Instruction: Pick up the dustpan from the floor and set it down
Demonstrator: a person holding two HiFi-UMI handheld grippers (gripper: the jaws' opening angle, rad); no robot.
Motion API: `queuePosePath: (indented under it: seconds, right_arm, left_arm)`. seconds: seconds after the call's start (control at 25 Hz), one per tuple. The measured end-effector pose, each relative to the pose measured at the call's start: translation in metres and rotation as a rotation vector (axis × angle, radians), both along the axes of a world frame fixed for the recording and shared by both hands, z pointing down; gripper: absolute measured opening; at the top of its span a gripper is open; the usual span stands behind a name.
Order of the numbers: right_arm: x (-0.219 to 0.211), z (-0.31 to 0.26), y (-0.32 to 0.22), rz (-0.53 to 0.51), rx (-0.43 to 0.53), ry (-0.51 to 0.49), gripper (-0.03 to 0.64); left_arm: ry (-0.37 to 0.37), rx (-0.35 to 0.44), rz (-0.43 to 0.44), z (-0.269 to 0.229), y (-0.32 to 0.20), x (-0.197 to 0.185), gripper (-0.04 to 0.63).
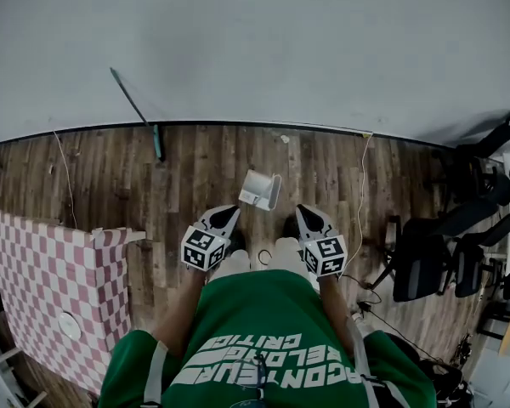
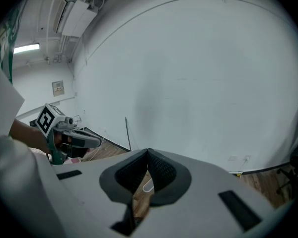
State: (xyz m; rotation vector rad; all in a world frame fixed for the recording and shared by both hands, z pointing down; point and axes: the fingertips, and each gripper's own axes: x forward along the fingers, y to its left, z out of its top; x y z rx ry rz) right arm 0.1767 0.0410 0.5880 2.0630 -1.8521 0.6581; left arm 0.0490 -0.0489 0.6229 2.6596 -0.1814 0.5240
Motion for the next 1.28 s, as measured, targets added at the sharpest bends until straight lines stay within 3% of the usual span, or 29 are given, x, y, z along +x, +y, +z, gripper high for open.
queuePosePath:
  seconds: [0.6, 1.0, 1.28]
  right_arm:
    - [0.084, 0.010, 0.000, -0.130, 0.025, -0.099, 0.008]
    - [0.134, 0.019, 0.014, -0.171, 0.019, -0.125, 0.008]
    - [0.167, 0.025, 0.018, -0.189, 0.014, -0.133, 0.008]
  left_arm:
    - [-0.100, 0.019, -0.062, 0.013, 0.008, 0.088, 0.003]
    - [-0.252, 0.071, -0.081, 0.057, 0.018, 0.136, 0.003]
    - [-0.354, 0.052, -0.109, 0.092, 0.012, 0.166, 0.022]
